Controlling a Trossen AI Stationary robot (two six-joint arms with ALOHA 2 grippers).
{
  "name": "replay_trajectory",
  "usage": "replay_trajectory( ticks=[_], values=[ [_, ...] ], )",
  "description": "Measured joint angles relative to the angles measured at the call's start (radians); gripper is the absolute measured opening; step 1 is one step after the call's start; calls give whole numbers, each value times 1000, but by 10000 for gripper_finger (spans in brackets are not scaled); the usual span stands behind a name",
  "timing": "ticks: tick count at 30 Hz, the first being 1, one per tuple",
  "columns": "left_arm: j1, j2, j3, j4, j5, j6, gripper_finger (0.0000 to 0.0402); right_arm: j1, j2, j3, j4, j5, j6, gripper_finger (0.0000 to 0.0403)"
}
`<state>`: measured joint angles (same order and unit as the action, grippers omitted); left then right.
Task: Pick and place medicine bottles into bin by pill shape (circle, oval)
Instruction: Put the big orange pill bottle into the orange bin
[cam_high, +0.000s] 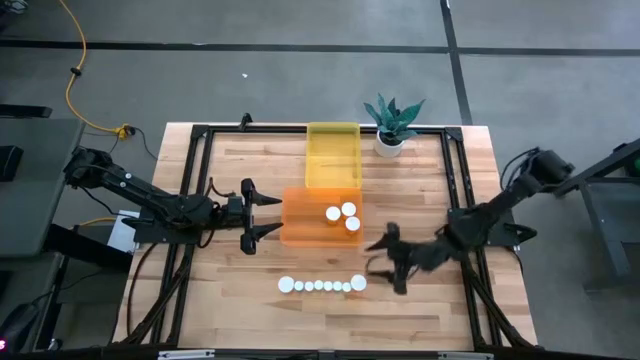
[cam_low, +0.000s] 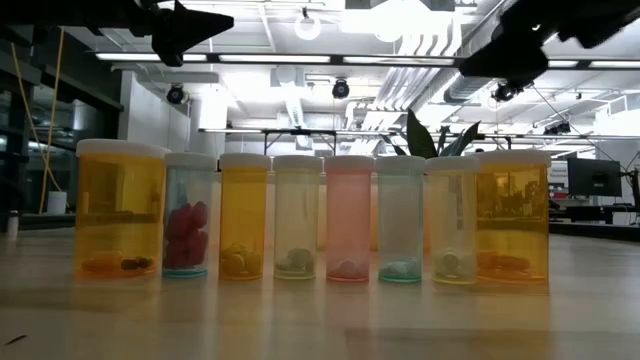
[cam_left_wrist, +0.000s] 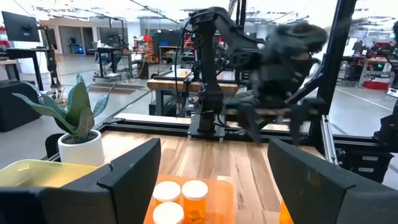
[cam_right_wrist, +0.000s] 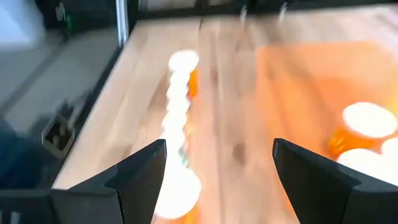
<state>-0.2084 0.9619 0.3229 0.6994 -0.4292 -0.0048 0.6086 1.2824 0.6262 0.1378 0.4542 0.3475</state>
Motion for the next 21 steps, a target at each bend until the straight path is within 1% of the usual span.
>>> replay_trajectory(
  ticks=[5,10,15,21],
  values=[
    [0,0,0,0,0,-3,287,61,162,115,-67,2,47,287],
    [0,0,0,0,0,-10,287,65,269,167,-96,24,114,287],
    [0,0,0,-3,0,-10,287,57,326,171,-95,22,160,287],
    [0,0,0,-7,0,-10,287,57,354,171,-96,-3,207,287]
  ],
)
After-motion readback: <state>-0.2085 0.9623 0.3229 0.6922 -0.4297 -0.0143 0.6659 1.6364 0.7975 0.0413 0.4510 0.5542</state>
